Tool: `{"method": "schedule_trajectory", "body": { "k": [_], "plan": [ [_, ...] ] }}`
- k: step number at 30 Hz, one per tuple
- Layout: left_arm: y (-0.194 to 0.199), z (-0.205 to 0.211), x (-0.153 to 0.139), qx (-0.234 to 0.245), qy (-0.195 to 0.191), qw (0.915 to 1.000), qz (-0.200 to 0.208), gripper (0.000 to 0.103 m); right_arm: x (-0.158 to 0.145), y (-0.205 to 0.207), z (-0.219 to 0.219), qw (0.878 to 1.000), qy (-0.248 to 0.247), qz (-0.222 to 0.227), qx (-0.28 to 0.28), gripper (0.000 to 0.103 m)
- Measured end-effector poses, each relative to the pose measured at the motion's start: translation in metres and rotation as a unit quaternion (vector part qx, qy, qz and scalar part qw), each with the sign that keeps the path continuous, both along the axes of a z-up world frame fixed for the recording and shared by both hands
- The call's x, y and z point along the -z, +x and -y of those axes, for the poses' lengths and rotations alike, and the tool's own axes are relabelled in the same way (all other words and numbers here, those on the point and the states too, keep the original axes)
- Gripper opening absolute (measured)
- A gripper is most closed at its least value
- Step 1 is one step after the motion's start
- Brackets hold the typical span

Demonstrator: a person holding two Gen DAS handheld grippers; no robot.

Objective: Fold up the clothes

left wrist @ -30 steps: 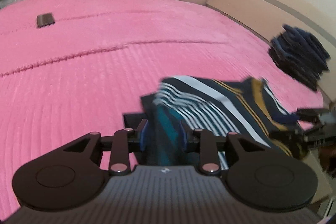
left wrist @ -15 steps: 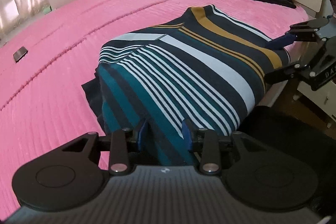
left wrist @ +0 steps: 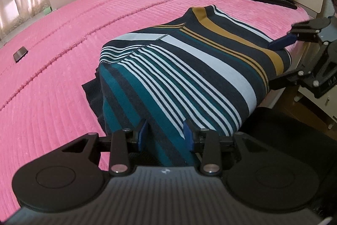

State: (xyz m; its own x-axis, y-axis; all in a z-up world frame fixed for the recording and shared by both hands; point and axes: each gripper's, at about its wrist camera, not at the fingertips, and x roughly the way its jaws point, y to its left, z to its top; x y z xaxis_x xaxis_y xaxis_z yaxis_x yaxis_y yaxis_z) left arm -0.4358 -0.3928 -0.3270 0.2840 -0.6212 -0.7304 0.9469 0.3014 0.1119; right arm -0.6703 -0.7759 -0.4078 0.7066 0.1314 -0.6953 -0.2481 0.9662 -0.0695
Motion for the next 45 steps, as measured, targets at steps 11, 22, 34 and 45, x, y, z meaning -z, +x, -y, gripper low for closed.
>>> {"method": "schedule_trajectory", "body": {
  "k": [11,22,34,45],
  "plan": [
    [-0.042,-0.011,-0.018,0.098,-0.017,0.9851,0.140,0.066,0.026,-0.022,-0.034,0.950,-0.277,0.024,-0.141,0.092],
    [-0.102,0.027,0.057,0.238,0.130,0.8915,0.363,0.068,0.032,-0.006,-0.021,0.933,-0.320,0.035,-0.158,0.044],
    [-0.029,0.035,0.000,0.160,0.057,0.9786,0.116,0.033,0.051,-0.012,-0.038,0.911,-0.372,0.092,-0.154,0.067],
    [-0.048,0.044,-0.012,0.246,0.107,0.9226,0.277,0.029,-0.025,0.021,-0.012,0.933,-0.303,0.102,-0.163,0.038]
  ]
}}
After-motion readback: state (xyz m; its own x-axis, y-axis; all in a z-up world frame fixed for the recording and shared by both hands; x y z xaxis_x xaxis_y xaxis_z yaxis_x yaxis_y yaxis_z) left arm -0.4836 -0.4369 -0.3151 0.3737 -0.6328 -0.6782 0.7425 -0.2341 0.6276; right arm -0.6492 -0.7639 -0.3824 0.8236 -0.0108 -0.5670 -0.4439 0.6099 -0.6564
